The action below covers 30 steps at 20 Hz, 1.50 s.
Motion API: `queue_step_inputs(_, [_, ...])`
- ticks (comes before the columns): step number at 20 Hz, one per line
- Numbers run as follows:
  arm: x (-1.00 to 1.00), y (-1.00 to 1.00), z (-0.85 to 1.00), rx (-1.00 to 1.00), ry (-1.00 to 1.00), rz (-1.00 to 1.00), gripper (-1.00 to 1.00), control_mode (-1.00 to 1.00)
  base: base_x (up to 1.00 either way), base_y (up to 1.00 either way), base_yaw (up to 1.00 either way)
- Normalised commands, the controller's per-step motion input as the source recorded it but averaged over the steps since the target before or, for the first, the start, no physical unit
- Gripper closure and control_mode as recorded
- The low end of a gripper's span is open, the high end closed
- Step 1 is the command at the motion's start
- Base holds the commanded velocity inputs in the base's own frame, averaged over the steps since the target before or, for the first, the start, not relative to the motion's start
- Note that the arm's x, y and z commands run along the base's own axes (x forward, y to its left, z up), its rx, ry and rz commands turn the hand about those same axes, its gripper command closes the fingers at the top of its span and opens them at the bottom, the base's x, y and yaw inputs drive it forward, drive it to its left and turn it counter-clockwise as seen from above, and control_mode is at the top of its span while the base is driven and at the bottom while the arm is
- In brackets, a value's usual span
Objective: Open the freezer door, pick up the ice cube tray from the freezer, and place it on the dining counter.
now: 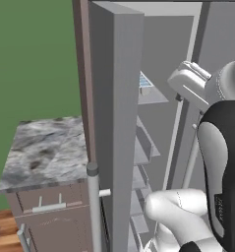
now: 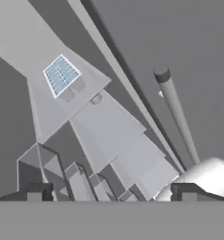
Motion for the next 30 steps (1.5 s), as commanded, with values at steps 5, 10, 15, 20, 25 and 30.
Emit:
queue_step_inputs(5, [0.01,0.00,-0.05,0.21,0.00,-0.25,-1.00,-1.00,0.00,0.00,0.00])
queue_step_inputs(10, [0.04,0.00,-0.35,0.21,-0.03,-0.21,-1.00,-1.00,0.00,0.00,0.00])
queue_step_inputs(15, [0.30,0.00,-0.31,0.23,-0.13,-0.13,-1.00,-1.00,0.00,0.00,0.00])
queue_step_inputs(20, [0.62,-0.03,-0.06,0.23,-0.09,-0.02,-1.00,-1.00,0.00,0.00,0.00])
queue_step_inputs(25, [0.70,0.00,0.00,0.14,-0.01,0.01,-1.00,-1.00,0.00,0.00,0.00])
queue_step_inputs(30, [0.45,0.00,0.00,0.05,-0.02,0.02,-1.00,-1.00,0.00,0.00,0.00])
